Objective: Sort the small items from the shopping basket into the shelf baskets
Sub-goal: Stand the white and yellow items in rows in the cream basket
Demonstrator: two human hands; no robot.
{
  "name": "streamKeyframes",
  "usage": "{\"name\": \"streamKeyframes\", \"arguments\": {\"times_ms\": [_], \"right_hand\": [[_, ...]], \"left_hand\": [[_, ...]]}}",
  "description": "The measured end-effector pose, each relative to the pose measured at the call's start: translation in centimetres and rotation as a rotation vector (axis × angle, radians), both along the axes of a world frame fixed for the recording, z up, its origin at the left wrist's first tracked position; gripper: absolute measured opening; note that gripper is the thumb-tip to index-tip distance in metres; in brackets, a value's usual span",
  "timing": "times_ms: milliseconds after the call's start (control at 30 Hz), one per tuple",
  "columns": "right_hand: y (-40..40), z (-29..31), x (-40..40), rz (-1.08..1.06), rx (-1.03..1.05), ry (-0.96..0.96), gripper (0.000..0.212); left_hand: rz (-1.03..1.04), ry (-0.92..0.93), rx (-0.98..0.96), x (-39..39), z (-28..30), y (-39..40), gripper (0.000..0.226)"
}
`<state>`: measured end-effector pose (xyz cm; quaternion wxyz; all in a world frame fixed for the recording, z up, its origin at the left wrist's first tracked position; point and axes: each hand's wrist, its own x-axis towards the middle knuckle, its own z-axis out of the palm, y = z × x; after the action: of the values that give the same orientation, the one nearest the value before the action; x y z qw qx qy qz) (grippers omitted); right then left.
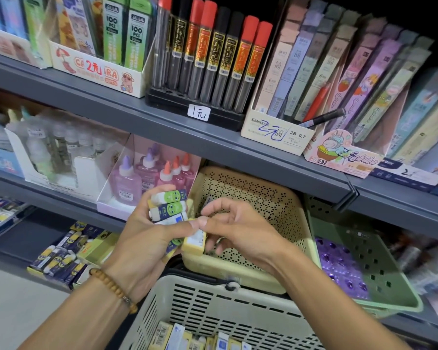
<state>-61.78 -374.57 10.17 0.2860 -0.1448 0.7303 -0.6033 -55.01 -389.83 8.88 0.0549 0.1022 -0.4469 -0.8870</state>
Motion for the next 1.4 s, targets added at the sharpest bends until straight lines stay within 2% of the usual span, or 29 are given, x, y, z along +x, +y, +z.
{"name": "streamKeyframes", "arguments": {"times_ms": [33, 100, 200, 267, 367, 433, 600, 667, 733, 867, 967, 1067, 1233, 1333, 1400], "right_hand": [[-0.1, 0.0, 0.1, -0.009, -0.025, -0.027, 0.02], [0.3, 0.2, 0.0, -0.04, -0.092, -0.072, 0.015], [2.7, 0.6, -1.6, -0.25, -0.099, -0.066, 0.009], [4.7, 0.3, -2.7, -0.323, 0.137, 0.004, 0.009], [5.9, -1.2, -3.1, -0.137, 0.533, -0.01, 0.005], [5.4, -2.3, -3.1, -0.06, 0.602, -0.08, 0.01], [4.2, -3.4, -3.5, -0.033, 0.627, -0.091, 0.009], [4.2, -3.1, -3.3, -0.072, 0.605, -0.035, 0.011], [3.9, -2.4, -2.8, -0.135, 0.541, 0.099, 0.015], [1.4, -0.3, -0.2, -0.187, 0.208, 0.283, 0.016], [-0.7, 0.5, 2.0, -0.134, 0.099, 0.315, 0.022], [-1.5, 0.8, 2.9, -0.101, 0.088, 0.24, 0.025], [-1.0, 1.1, 2.3, -0.137, -0.114, -0.099, 0.014], [0.8, 0.9, 0.6, -0.27, -0.189, -0.154, 0.012], [2.4, 0.6, -1.0, -0.387, -0.105, -0.129, 0.016]], "left_hand": [[0.008, -0.003, -0.004, 0.0, 0.0, 0.2, 0.078], [0.026, -0.011, 0.01, 0.0, -0.1, 0.4, 0.064], [0.068, -0.064, 0.085, -0.4, -0.5, 0.1, 0.045], [0.069, -0.091, 0.127, -0.4, -0.7, -0.2, 0.043], [0.047, -0.104, 0.177, -0.4, -0.7, -0.3, 0.034], [0.042, -0.103, 0.207, -0.5, -0.7, -0.2, 0.029], [0.037, -0.046, 0.278, -0.4, -0.9, 0.0, 0.031], [0.055, -0.033, 0.285, -0.5, -0.9, 0.2, 0.033], [0.065, -0.017, 0.296, -0.6, -1.0, 0.5, 0.034], [0.085, 0.022, 0.319, -0.8, -1.1, 0.8, 0.036], [0.106, 0.068, 0.332, -1.0, -0.9, 1.2, 0.038], [0.127, 0.063, 0.346, -1.0, -0.8, 1.4, 0.041], [0.111, 0.062, 0.331, -1.0, -0.8, 1.7, 0.04], [0.085, 0.006, 0.32, -1.0, -0.9, 1.3, 0.037], [0.045, -0.041, 0.331, -0.8, -0.8, 0.9, 0.032]]}}
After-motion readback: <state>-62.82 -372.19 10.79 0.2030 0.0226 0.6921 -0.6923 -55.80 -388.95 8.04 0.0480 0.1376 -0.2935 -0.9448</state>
